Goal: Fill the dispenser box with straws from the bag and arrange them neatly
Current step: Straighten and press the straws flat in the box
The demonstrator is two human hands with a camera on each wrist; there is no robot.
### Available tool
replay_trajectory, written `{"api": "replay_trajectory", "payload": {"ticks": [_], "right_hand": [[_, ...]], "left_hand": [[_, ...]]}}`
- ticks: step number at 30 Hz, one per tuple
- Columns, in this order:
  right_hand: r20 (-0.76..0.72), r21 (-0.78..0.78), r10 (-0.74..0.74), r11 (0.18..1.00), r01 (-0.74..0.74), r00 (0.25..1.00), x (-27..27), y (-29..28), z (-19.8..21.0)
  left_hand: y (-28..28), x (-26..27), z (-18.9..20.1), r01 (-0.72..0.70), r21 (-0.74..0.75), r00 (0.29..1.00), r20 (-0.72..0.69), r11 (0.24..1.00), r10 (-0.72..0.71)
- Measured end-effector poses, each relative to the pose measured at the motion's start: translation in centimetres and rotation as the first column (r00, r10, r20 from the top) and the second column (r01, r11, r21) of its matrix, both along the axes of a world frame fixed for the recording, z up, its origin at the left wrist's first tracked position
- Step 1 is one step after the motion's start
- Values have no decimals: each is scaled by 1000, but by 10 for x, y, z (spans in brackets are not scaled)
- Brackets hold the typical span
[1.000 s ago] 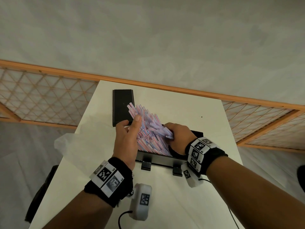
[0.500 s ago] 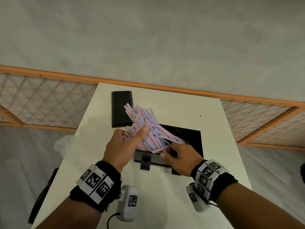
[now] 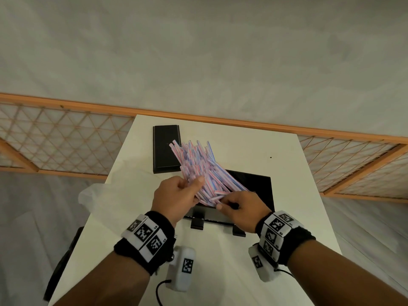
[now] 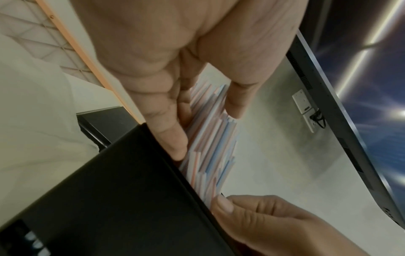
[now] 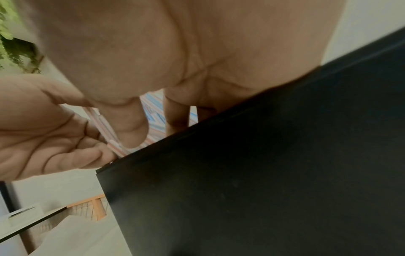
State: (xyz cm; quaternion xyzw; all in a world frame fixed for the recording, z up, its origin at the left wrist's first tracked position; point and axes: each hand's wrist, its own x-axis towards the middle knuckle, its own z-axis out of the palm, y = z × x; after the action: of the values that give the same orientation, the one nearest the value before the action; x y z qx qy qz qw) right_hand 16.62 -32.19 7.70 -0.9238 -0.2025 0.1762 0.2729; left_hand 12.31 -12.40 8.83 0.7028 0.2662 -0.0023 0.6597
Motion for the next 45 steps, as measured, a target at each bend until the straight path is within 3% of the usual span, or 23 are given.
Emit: {"api": "replay_trajectory", "payload": {"ticks": [5, 8, 12, 15, 20, 25, 27, 32, 37, 42, 45], "right_hand": [[37, 117, -24, 993, 20, 999, 3, 3, 0], [19, -20, -18, 1000, 18, 1000, 3, 1, 0], [-93, -165, 44, 985, -59, 995, 2, 0, 1], [-139, -118, 86, 988, -103, 987, 3, 3, 3], [-51, -13, 34, 999, -35, 998, 6, 1, 5], [-122, -241, 26, 969, -55, 992, 6, -4, -2], [-143, -267, 43, 960, -81, 989, 6, -2, -2], [-105, -126, 49, 990, -62, 993, 10, -3, 3], [-158, -306, 111, 939, -156, 981, 10, -4, -1], [-124, -165, 97, 979, -117, 988, 7, -10, 3], [-141, -216, 125, 964, -154, 982, 5, -10, 2]], "left_hand": [[-6, 2, 0, -53, 34, 997, 56, 998, 51], [4, -3, -1, -22, 132, 1000, -3, 991, 22], [7, -8, 6, 135, 326, 990, -70, 936, -119], [2, -5, 6, 202, 236, 978, -102, 950, -182], [-1, -2, 7, 0, 72, 994, -110, 997, 8], [-3, -4, 13, 254, 243, 959, -193, 936, -210], [-6, -1, 14, 295, 228, 943, -225, 928, -244], [-11, 2, 11, 166, 76, 969, -196, 983, -148], [-15, 1, 9, 228, 15, 943, -250, 974, -217], [-19, 0, 7, 88, -147, 958, -257, 985, -124], [-21, -4, 4, 82, -184, 948, -288, 980, -134]]}}
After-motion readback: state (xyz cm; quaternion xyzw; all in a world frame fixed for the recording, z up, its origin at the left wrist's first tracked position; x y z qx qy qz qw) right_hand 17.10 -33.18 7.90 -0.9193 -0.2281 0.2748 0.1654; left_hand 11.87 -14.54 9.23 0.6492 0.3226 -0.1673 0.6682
